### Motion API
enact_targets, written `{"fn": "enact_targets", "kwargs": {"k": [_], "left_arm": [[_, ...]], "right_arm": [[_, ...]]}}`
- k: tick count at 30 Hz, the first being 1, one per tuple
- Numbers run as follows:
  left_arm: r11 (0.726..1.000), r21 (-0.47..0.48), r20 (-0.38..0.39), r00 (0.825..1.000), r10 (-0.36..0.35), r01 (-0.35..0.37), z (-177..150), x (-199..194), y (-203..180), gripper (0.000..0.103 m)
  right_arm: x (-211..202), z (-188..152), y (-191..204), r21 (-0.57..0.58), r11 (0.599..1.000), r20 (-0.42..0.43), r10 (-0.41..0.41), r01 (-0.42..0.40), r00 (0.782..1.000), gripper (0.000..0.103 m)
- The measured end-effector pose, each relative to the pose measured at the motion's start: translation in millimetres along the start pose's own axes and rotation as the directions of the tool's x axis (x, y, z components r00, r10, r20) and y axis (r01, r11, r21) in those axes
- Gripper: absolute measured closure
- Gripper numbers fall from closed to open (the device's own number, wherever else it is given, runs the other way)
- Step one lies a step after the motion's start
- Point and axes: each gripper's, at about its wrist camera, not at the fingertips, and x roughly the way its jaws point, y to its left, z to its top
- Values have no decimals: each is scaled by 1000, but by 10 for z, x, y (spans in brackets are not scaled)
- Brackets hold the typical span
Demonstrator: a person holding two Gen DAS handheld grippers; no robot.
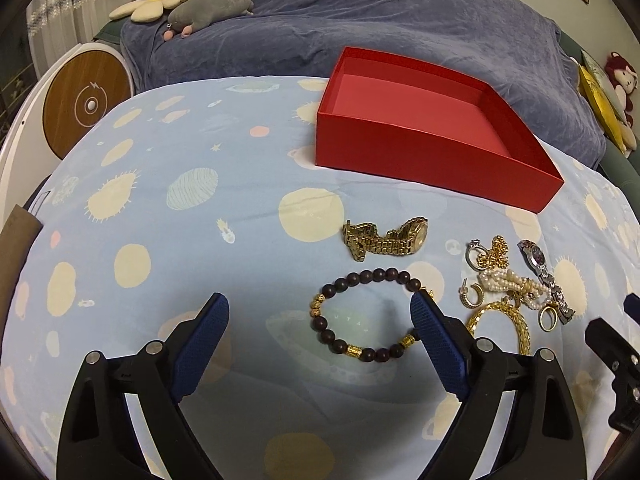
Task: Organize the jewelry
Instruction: 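Move the right tool to the silver wristwatch and close on it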
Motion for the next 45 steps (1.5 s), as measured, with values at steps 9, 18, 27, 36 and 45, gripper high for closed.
{"fn": "enact_targets", "kwargs": {"k": [9, 18, 27, 36, 45], "left_arm": [[997, 69, -3, 1000, -21, 21, -79, -2, -154, 13], [996, 77, -25, 999, -37, 39, -111, 63, -156, 13], [996, 70, -31, 999, -43, 45, -124, 81, -146, 13], [996, 71, -11, 998, -57, 58, -149, 10, -149, 13], [981, 135, -25, 990, -140, 142, -256, -79, -461, 14]], "right_arm": [[320, 297, -10, 3, 1000, -31, 20, -20, 999, 29], [666, 416, 103, -28, 999, -79, 37, -39, 996, 44], [692, 305, 188, -55, 997, -88, 50, -55, 995, 57], [600, 267, 146, -42, 995, -93, 92, -96, 991, 79], [327, 247, -121, 8, 996, -62, 93, -93, 994, 79]]}}
